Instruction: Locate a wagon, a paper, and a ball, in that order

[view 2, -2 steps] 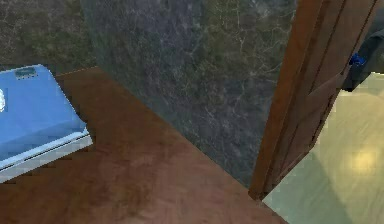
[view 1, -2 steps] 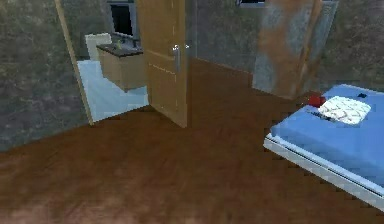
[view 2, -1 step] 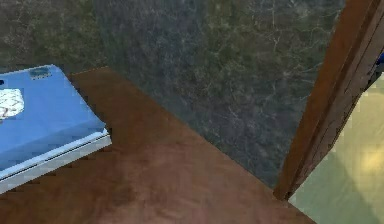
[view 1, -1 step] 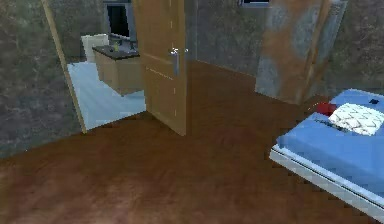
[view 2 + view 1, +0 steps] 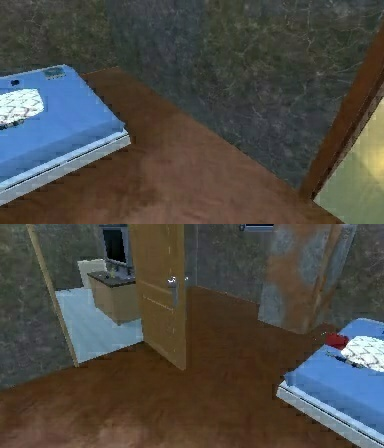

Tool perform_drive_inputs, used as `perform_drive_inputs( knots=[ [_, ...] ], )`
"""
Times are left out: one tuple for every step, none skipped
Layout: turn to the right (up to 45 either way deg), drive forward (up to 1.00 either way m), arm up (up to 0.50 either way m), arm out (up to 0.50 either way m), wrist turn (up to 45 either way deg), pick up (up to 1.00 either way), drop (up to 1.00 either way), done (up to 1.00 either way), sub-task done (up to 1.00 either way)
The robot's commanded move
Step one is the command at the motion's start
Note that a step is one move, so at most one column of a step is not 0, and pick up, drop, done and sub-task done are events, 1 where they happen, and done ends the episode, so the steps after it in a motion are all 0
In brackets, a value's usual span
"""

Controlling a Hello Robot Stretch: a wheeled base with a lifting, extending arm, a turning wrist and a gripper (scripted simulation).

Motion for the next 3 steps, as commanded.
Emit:
perform_drive_inputs(
  knots=[
    [9.0,0.0,0.0,0.0,0.0,0.0,0.0,0.0,0.0],
    [0.0,1.0,0.0,0.0,0.0,0.0,0.0,0.0,0.0],
    [0.0,1.0,0.0,0.0,0.0,0.0,0.0,0.0,0.0]
  ],
)
